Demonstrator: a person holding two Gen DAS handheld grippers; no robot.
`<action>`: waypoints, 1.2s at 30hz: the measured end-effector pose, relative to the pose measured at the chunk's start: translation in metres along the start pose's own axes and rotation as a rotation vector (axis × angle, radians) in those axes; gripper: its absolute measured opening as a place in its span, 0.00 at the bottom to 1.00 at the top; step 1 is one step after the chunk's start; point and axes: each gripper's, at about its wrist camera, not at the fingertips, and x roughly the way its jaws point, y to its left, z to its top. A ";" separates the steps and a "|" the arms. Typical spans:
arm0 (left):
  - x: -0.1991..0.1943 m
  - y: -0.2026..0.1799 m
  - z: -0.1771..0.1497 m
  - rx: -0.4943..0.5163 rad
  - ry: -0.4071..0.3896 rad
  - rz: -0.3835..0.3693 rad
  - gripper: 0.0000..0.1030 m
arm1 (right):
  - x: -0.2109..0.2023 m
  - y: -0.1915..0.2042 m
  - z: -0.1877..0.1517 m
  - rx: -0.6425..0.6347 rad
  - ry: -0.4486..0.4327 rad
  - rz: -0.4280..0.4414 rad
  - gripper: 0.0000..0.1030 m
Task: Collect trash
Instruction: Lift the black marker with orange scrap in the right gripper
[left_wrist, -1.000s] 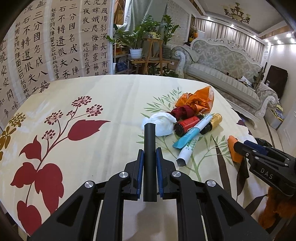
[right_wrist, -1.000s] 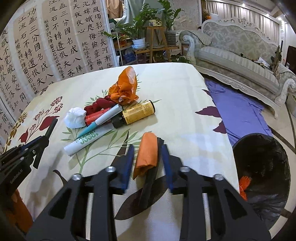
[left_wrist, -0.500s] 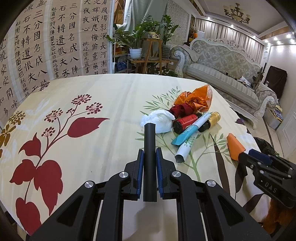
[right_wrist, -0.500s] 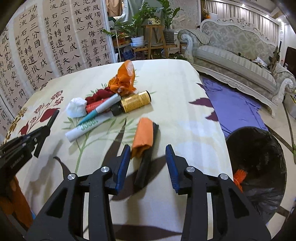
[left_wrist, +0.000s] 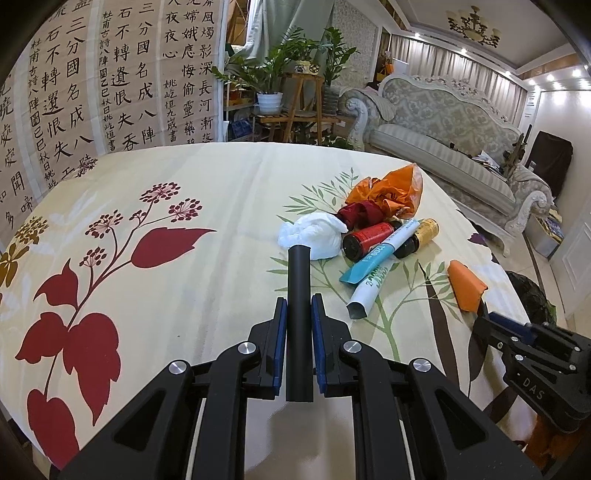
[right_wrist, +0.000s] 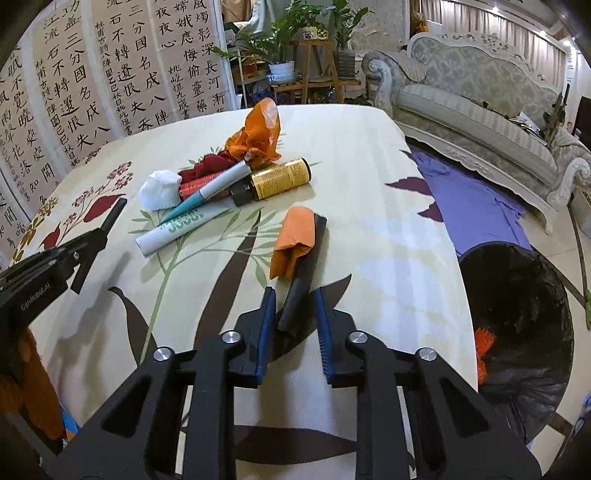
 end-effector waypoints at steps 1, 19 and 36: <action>0.000 0.000 0.000 -0.001 0.001 -0.001 0.14 | 0.000 0.000 0.000 -0.003 -0.007 -0.005 0.10; 0.004 -0.002 -0.001 0.001 0.011 -0.007 0.14 | -0.011 -0.002 0.007 0.010 -0.075 0.041 0.09; 0.004 -0.003 0.001 0.010 0.010 -0.003 0.14 | -0.004 -0.005 0.014 0.038 -0.052 0.049 0.26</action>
